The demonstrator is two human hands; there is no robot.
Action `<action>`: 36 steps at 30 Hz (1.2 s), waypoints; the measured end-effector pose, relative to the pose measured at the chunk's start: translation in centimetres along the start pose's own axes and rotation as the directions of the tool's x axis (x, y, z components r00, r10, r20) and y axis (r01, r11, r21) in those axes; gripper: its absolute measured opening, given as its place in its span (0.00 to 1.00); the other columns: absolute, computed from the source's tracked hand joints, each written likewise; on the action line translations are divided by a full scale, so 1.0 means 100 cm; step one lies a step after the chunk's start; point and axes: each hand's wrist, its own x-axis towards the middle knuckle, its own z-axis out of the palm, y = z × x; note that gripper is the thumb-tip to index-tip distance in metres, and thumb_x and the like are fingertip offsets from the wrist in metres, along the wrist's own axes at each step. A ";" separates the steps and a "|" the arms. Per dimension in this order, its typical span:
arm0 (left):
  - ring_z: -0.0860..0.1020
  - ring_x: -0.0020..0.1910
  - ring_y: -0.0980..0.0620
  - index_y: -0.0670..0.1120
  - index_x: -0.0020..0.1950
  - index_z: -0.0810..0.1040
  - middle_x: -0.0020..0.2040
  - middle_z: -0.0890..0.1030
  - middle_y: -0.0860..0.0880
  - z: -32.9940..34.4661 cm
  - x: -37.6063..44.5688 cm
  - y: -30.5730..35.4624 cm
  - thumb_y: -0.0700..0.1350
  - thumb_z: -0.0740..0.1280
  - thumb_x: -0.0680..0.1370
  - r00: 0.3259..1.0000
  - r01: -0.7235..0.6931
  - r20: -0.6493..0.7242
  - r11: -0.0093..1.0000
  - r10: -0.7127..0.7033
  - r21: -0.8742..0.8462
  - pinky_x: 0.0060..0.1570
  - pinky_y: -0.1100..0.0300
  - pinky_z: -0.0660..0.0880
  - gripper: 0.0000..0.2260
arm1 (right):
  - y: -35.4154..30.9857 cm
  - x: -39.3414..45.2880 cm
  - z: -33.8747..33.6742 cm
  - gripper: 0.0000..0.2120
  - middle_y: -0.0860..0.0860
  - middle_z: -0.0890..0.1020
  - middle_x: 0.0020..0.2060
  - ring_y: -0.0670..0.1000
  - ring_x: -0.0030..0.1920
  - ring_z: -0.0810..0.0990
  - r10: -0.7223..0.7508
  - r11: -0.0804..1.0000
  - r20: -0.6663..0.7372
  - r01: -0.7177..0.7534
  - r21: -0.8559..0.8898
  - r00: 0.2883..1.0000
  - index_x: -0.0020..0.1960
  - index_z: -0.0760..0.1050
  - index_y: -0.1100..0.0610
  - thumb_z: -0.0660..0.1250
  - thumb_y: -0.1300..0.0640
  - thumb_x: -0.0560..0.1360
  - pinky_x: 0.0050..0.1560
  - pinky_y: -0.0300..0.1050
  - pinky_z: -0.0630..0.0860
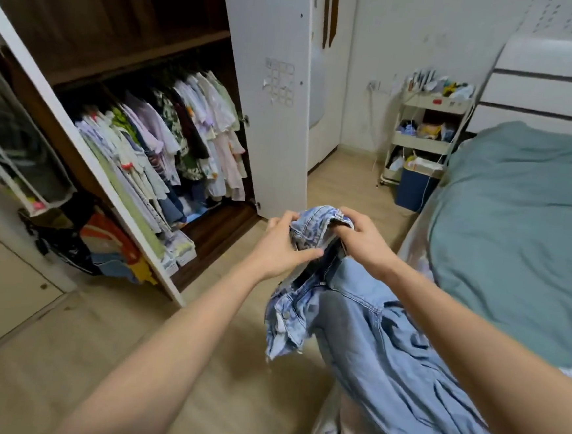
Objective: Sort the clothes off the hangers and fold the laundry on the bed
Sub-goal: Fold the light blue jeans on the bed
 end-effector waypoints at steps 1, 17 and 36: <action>0.71 0.60 0.53 0.53 0.66 0.65 0.63 0.70 0.50 -0.002 0.011 -0.011 0.60 0.74 0.69 1.000 0.007 0.000 0.999 -0.007 -0.042 0.63 0.55 0.69 0.31 | -0.001 0.012 0.009 0.10 0.59 0.80 0.41 0.51 0.40 0.74 0.010 1.000 -0.007 -0.009 0.015 1.000 0.50 0.76 0.63 0.59 0.67 0.74 0.41 0.45 0.70; 0.77 0.46 0.44 0.41 0.53 0.72 0.45 0.77 0.43 -0.037 0.223 -0.071 0.40 0.57 0.79 0.939 0.264 0.005 0.714 -0.344 -0.649 0.46 0.53 0.74 0.07 | 0.038 0.118 0.093 0.15 0.52 0.79 0.49 0.51 0.49 0.78 0.198 0.954 -0.537 -0.288 -0.088 0.820 0.52 0.72 0.56 0.72 0.50 0.72 0.49 0.45 0.73; 0.70 0.67 0.39 0.35 0.73 0.57 0.72 0.66 0.38 -0.001 0.455 0.042 0.42 0.52 0.83 0.775 0.418 0.228 0.208 -0.589 -0.884 0.66 0.48 0.69 0.20 | 0.164 0.265 0.089 0.24 0.55 0.80 0.53 0.51 0.49 0.81 0.819 0.425 -0.084 -0.502 0.753 0.568 0.63 0.70 0.56 0.71 0.46 0.73 0.38 0.41 0.74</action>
